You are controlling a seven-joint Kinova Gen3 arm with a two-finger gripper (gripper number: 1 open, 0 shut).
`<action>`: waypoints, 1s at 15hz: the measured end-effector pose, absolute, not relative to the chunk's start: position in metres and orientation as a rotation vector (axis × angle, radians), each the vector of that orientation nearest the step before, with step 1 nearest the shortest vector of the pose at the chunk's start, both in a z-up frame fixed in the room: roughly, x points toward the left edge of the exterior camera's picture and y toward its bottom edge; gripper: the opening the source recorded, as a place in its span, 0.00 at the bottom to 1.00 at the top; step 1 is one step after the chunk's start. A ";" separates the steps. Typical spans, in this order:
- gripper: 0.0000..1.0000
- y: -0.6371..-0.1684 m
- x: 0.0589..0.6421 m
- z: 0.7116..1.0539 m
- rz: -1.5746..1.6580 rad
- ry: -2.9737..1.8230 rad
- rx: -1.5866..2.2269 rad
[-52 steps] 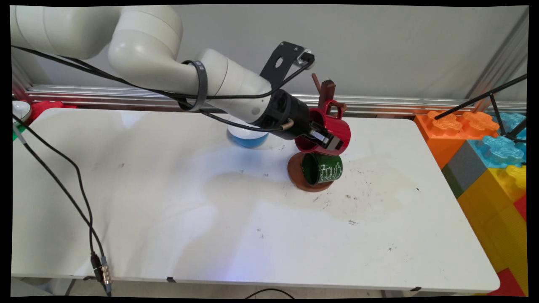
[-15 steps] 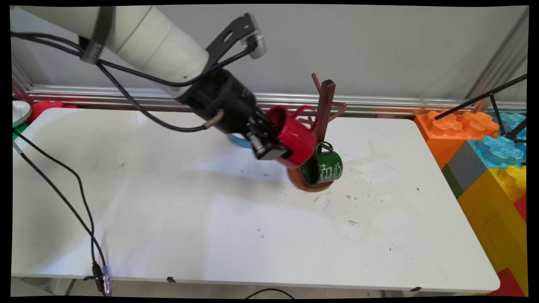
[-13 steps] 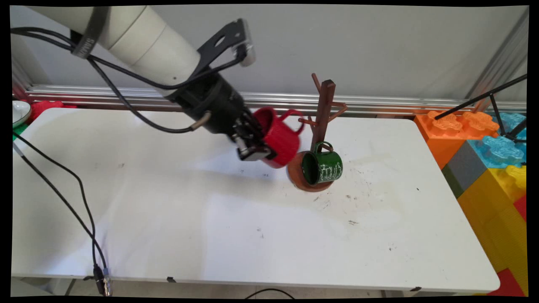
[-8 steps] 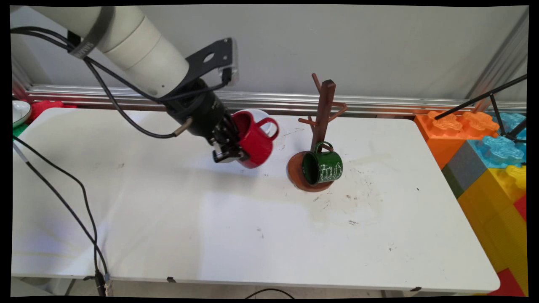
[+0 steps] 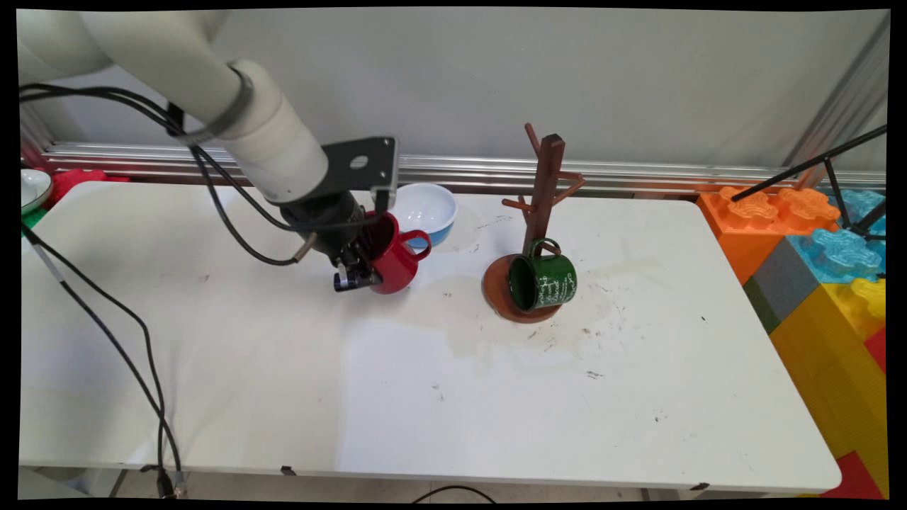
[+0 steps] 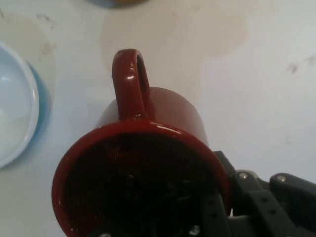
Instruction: Place the picked object on the table
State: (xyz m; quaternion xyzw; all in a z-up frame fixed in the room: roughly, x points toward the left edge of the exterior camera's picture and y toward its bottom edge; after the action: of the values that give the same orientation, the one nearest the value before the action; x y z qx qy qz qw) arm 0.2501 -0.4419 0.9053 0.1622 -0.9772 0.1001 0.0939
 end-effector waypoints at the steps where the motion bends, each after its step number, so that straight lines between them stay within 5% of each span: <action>1: 0.00 -0.446 0.249 0.897 0.303 -2.920 0.482; 15: 0.00 -0.488 0.224 0.835 0.259 -2.994 0.582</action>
State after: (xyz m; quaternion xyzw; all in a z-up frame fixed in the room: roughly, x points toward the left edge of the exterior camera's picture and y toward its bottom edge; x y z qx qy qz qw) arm 0.2244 -0.4879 0.8355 0.1899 -0.9773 0.0847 0.0405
